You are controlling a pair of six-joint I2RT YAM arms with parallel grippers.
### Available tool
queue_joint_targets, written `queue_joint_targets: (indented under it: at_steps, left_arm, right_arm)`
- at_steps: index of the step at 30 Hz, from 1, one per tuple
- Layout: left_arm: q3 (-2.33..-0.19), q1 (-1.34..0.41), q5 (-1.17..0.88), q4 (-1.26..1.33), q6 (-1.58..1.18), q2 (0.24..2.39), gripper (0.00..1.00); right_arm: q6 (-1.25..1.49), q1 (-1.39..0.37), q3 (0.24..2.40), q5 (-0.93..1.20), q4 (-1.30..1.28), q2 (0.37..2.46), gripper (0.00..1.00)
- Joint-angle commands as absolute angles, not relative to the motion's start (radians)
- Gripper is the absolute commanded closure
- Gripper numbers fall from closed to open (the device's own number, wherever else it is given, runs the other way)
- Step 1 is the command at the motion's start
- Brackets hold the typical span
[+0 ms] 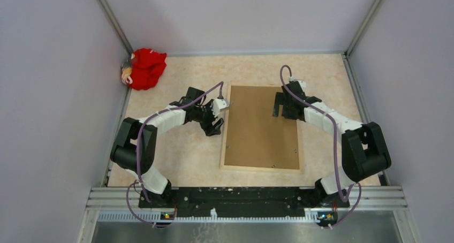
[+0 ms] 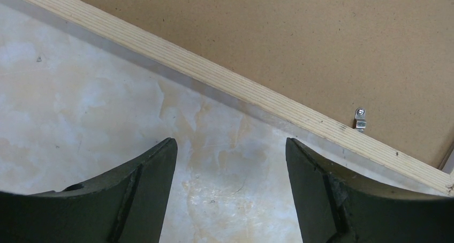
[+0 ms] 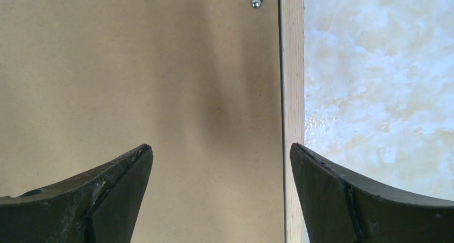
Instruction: Put the photo into the frame
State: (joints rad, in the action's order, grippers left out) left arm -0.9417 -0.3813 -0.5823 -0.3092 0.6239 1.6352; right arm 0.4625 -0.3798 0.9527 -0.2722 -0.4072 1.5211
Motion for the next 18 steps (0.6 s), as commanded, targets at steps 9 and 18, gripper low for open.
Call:
queue_joint_targets:
  at_steps: [9,18]
  left_arm:
    - [-0.941,-0.382,-0.594,-0.313,0.632,1.635,0.2]
    - [-0.977,-0.38,-0.669,-0.335,0.586,1.661,0.2]
  right_arm:
    - [0.434,-0.417,1.084,-0.318,-0.473,1.468,0.01]
    - [0.528,-0.418,0.921,0.073,-0.212,1.32,0.01]
